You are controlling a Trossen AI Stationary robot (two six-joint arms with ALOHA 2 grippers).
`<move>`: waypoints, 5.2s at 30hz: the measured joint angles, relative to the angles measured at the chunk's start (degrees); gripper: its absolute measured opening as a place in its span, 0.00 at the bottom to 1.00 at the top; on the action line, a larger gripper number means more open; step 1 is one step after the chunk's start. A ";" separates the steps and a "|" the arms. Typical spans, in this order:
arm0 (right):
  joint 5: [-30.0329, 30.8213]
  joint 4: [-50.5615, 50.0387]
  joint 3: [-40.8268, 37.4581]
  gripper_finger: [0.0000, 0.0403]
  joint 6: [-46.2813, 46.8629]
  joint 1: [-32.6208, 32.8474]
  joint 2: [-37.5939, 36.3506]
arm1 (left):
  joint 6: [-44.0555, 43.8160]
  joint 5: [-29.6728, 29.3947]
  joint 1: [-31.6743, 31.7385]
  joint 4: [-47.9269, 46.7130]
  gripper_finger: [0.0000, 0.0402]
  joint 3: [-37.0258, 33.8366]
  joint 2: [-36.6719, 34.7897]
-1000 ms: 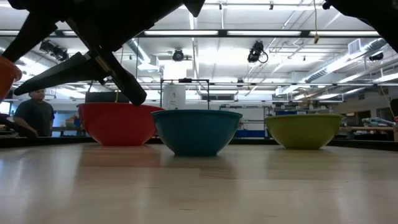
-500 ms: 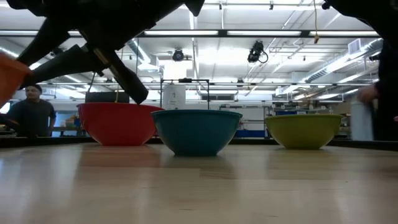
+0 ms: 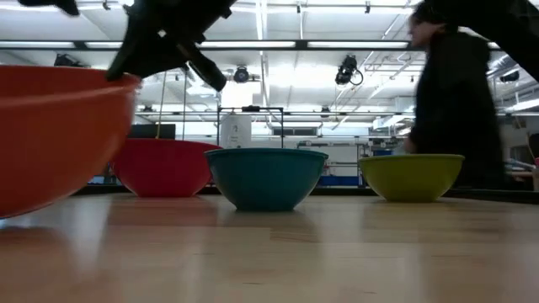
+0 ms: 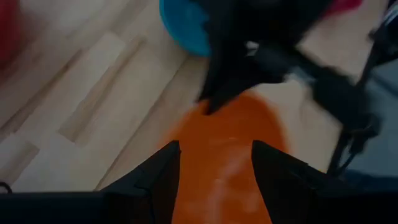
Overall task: Nest bowls inside each other
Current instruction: Stack the orange bowl into the red bowl, then stack the green bowl into the orange bowl
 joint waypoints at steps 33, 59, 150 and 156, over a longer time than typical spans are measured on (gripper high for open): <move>-17.76 12.89 0.19 0.07 -13.86 -35.96 0.51 | 12.09 -31.44 22.03 -3.51 0.40 18.20 -3.02; -32.48 13.37 0.25 0.33 -12.83 -42.91 -5.37 | 10.99 -18.94 31.89 -2.99 0.40 18.18 8.52; 5.19 -7.27 -71.63 0.05 -9.17 -29.22 -44.71 | 28.70 6.17 28.76 74.69 0.40 -40.66 -1.91; 2.25 -2.62 -64.58 0.04 -11.68 -28.76 -44.38 | 31.25 5.96 30.89 73.98 0.39 -39.36 -6.74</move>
